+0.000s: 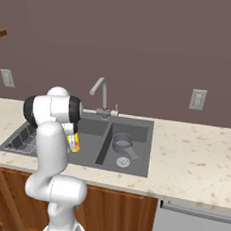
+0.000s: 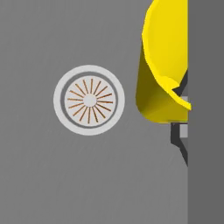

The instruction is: Move any existing items from the left basin to the right basin for drying. Then move the cup from the counter to the left basin of the sink for washing.

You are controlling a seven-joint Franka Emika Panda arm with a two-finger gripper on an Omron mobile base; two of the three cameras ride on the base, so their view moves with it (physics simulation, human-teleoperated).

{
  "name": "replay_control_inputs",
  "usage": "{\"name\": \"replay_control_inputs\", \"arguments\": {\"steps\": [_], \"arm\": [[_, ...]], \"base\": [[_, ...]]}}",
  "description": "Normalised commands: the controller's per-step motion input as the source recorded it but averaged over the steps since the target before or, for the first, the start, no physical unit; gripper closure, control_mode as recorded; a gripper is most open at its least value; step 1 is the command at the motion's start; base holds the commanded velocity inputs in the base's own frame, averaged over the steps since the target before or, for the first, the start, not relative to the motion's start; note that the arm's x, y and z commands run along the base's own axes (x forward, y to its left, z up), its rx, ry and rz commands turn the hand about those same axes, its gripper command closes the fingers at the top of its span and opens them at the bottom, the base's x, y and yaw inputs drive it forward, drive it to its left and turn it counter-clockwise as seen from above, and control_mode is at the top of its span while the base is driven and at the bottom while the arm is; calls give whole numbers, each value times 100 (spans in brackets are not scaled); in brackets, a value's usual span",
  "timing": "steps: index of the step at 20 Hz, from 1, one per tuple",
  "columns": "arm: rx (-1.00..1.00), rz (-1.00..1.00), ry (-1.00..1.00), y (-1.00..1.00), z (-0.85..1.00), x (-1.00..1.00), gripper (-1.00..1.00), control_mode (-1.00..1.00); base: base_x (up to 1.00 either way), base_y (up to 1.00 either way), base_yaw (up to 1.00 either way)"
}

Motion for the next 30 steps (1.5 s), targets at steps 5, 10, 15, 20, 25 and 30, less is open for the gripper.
{"name": "replay_control_inputs", "arguments": {"steps": [5, 10, 15, 20, 25, 30], "arm": [[0, 3, -3, 0, -16, 18, 100, -100], [0, 3, -3, 0, -2, 1, -100, -100], [0, 0, -7, -3, 3, -10, -100, -100], [0, 0, -13, -6, 26, -28, -100, -100], [0, 0, -18, -2, 60, -43, -100, -100], [0, 0, -13, 0, 78, -58, -100, -100]], "base": [[0, 0, 0], [0, 0, 0], [0, 0, 0], [0, 0, 0], [0, 0, 0], [0, 0, 0]]}}
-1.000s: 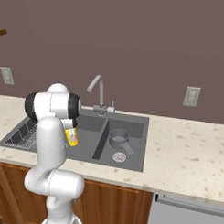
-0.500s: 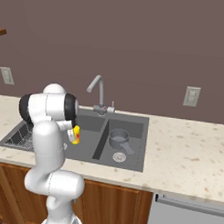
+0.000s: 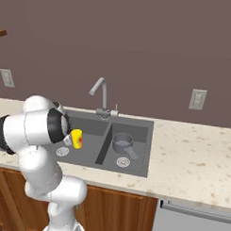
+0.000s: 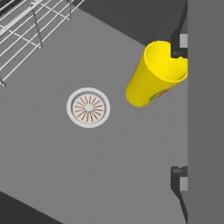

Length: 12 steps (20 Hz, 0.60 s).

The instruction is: Move any existing items from the left basin to the right basin for drying. Then move the cup from the counter to the left basin of the sink for washing.

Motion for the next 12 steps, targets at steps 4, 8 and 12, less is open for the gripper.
{"name": "replay_control_inputs", "arguments": {"steps": [4, 8, 12], "arm": [[2, 0, -1, 0, 96, -53, -100, -100], [3, 0, 0, 0, 100, -46, -100, -100], [3, 0, 0, 0, 100, -40, -100, -100]], "base": [[0, 0, 0], [0, 0, 0], [0, 0, 0]]}}
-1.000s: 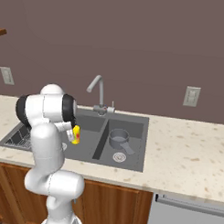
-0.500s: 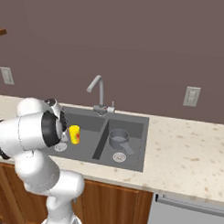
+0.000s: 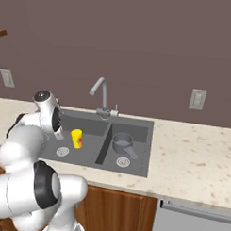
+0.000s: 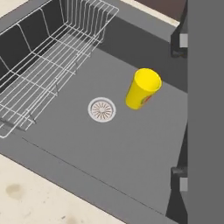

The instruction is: Move any existing items from the left basin to the right basin for drying. Then move the cup from the counter to the left basin of the sink for washing.

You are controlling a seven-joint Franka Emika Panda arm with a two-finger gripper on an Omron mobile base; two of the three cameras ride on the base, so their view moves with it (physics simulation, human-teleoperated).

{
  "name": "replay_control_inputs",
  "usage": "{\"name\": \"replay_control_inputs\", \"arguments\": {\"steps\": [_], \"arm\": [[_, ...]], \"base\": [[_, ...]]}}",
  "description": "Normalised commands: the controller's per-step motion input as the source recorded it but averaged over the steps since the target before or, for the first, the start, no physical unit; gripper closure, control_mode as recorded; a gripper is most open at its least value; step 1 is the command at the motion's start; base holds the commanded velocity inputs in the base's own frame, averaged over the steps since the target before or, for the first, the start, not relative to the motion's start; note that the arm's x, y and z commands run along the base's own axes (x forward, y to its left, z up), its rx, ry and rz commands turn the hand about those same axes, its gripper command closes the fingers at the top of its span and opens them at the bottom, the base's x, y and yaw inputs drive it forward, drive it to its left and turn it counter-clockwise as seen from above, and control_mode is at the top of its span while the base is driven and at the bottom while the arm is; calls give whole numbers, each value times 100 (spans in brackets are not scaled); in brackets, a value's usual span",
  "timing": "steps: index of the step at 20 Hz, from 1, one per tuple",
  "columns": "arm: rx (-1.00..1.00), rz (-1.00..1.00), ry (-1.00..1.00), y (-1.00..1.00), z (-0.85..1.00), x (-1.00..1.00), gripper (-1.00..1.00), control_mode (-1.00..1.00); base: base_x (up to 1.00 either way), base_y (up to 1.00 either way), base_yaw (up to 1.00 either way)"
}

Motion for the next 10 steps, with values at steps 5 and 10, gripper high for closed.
{"name": "replay_control_inputs", "arguments": {"steps": [5, 10], "arm": [[2, 1, 0, -1, 87, -46, -100, -100], [1, 6, -3, -28, 46, -55, -100, -100]], "base": [[0, 0, 0], [0, 0, 0]]}}
